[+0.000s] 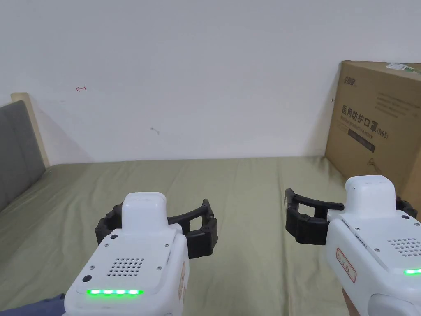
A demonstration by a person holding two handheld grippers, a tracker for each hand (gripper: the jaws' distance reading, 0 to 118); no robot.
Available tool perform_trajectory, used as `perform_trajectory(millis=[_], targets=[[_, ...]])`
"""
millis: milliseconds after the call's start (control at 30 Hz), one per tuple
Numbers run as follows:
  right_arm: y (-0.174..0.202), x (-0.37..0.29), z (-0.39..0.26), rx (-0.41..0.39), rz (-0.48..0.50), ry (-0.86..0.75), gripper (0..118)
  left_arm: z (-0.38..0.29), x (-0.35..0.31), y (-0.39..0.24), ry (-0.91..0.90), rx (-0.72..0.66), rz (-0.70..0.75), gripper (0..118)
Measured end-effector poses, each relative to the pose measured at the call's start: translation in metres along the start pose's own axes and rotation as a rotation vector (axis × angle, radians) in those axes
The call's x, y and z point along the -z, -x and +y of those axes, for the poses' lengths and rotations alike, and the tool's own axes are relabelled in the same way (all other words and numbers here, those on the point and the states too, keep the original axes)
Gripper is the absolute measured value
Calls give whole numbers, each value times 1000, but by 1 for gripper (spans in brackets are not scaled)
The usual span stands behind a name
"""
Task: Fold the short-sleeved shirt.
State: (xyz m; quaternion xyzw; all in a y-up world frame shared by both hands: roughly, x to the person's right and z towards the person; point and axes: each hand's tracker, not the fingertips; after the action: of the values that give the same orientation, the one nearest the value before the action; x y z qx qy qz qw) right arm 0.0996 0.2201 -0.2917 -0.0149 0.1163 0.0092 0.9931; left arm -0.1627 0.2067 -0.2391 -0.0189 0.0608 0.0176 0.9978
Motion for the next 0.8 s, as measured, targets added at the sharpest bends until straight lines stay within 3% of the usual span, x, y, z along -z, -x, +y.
perform_trajectory(millis=[800], targets=[[-1,6,-4,2,14,34,117,5,6,-5,62,-29,-1,114]])
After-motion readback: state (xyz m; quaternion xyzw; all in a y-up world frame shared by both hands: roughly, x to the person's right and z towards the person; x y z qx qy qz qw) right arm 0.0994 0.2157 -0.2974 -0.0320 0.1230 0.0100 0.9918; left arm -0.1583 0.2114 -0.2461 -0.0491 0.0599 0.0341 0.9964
